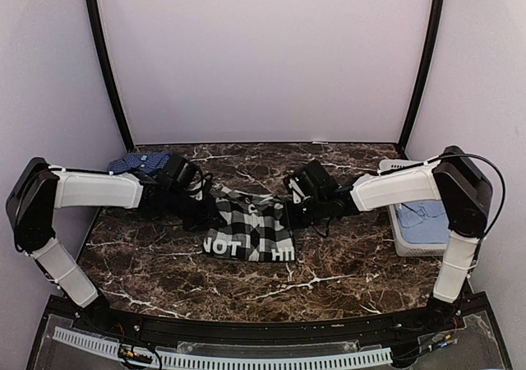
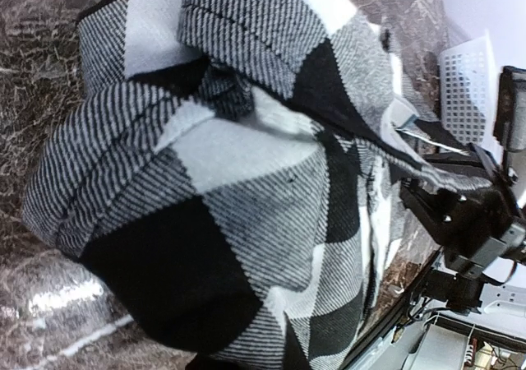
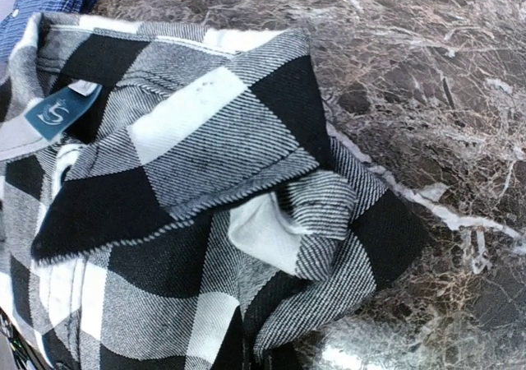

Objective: Fold and stack the long sleeve shirts
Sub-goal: Smooth out the square-folded shirt at the center of the board.

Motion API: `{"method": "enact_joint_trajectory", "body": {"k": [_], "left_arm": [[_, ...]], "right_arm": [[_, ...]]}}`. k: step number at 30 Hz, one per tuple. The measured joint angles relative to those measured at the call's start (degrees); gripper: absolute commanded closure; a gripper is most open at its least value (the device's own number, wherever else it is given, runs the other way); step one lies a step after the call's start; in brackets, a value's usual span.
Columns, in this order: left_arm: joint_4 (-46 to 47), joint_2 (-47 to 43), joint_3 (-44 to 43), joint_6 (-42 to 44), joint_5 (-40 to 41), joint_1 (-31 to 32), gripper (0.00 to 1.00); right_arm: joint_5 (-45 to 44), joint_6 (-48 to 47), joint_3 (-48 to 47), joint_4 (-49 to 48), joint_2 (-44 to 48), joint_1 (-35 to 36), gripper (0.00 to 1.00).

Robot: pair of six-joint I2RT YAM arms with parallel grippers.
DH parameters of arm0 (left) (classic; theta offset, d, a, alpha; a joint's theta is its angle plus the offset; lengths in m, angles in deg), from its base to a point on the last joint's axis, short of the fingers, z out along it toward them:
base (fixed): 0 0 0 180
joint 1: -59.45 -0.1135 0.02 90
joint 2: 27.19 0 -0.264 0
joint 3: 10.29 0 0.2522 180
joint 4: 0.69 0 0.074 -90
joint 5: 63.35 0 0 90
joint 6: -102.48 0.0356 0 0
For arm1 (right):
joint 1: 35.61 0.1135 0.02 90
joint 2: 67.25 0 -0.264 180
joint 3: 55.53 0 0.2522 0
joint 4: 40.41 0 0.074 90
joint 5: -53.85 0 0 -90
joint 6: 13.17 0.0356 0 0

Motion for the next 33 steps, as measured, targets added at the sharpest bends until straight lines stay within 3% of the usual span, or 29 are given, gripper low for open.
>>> {"method": "enact_joint_trajectory", "body": {"k": [2, 4, 5, 7, 8, 10, 12, 16, 25, 33], "left_arm": [[-2.0, -4.6, 0.0, 0.0, 1.7, 0.7, 1.00], [-3.5, -7.6, 0.0, 0.0, 3.1, 1.4, 0.86], [-3.9, -8.2, 0.0, 0.0, 3.5, 1.7, 0.67], [-4.3, -8.1, 0.3, 0.1, 4.3, 2.1, 0.46], [-4.5, -7.6, 0.5, 0.3, 4.7, 2.1, 0.41], [-5.6, -5.7, 0.6, 0.9, 6.0, 2.1, 0.35], [-6.5, -3.2, 0.6, 1.8, 7.5, 1.6, 0.34], [-8.2, -0.8, 0.6, 4.4, 9.0, -1.2, 0.37], [-9.2, -0.8, -1.4, 9.0, 10.8, -5.2, 0.47], [-8.0, 1.7, -3.0, 10.1, 10.1, -6.6, 0.56]], "right_arm": [[0.5, -0.4, 0.0, 0.5, 1.2, 0.3, 1.00], [0.9, -0.9, 0.1, 0.7, 2.5, 0.3, 1.00], [0.9, -1.0, 0.3, 0.6, 3.0, 0.3, 0.93], [1.2, -1.5, 1.1, 0.6, 3.8, 0.0, 0.68], [1.3, -1.4, 1.6, 0.6, 3.9, -0.1, 0.59], [1.4, -2.1, 3.3, 0.6, 3.9, -0.8, 0.49], [1.5, -2.4, 5.1, 0.9, 3.9, -1.9, 0.41], [0.7, -2.5, 6.6, 2.7, 4.0, -3.5, 0.39], [-0.2, -2.5, 3.3, 3.7, 7.3, -3.3, 0.48], [-0.2, -2.8, -4.0, 3.2, 0.0, -3.1, 0.54]]}}
